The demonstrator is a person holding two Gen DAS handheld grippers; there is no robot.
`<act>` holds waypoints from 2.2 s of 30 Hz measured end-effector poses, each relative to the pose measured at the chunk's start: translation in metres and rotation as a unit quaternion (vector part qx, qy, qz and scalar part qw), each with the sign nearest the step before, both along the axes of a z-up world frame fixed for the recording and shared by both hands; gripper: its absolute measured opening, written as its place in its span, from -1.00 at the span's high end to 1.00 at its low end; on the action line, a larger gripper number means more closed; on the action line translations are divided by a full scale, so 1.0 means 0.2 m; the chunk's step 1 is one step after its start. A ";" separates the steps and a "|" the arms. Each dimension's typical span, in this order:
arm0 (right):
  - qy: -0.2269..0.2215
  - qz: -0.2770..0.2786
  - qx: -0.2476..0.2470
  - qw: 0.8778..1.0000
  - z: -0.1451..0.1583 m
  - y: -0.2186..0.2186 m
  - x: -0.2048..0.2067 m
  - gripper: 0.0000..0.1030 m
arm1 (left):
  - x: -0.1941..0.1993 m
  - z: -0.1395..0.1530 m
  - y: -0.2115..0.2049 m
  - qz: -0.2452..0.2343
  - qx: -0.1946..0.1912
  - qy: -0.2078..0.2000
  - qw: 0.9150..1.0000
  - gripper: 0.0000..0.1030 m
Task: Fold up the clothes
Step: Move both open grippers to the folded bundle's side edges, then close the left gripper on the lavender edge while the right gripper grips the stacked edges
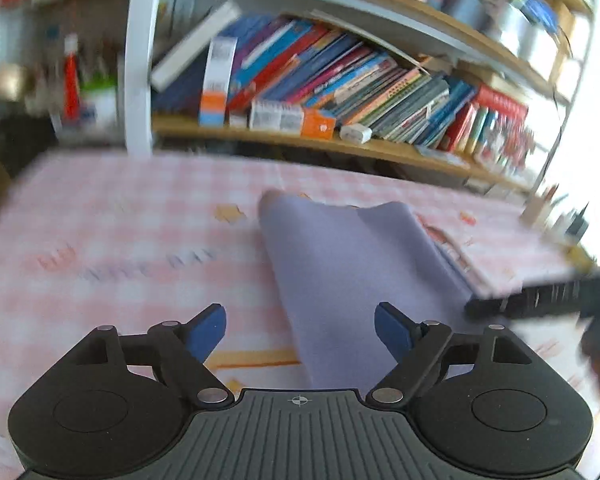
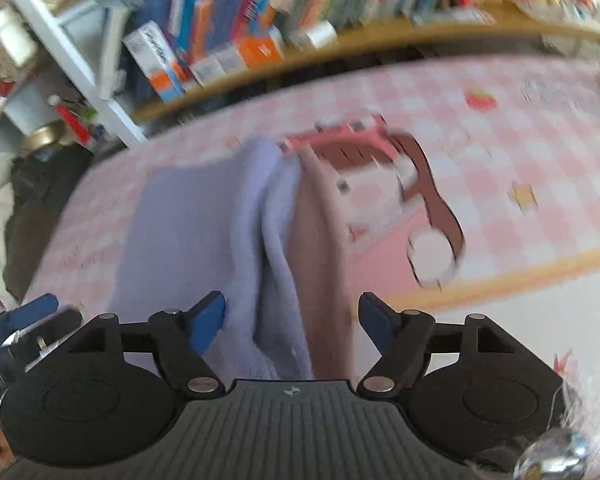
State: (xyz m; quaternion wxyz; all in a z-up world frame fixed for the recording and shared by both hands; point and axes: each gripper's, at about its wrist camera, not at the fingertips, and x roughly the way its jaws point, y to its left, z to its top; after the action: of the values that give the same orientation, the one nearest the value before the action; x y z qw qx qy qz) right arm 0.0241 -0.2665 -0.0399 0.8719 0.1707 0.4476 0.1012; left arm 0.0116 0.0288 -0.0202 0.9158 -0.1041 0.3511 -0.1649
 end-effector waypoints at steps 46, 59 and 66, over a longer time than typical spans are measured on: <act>0.078 -0.022 0.076 0.994 -0.10 0.07 -0.28 -0.07 | 0.04 -0.30 0.10 -0.046 -0.177 0.179 0.967 -0.12; -0.014 0.047 -0.004 0.999 0.02 0.18 -0.36 0.42 | -0.11 -0.18 -0.01 -0.014 -0.153 0.133 0.979 0.21; -0.049 0.080 0.011 0.996 0.10 0.10 -0.42 0.42 | -0.23 -0.06 -0.09 0.002 -0.135 0.101 0.986 0.20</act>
State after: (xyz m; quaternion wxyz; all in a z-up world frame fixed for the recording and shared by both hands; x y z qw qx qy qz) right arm -0.0604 -0.2470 -0.0191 0.8798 0.1386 0.4158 0.1841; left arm -0.0352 0.0111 -0.0327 0.8536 -0.2438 0.4160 -0.1972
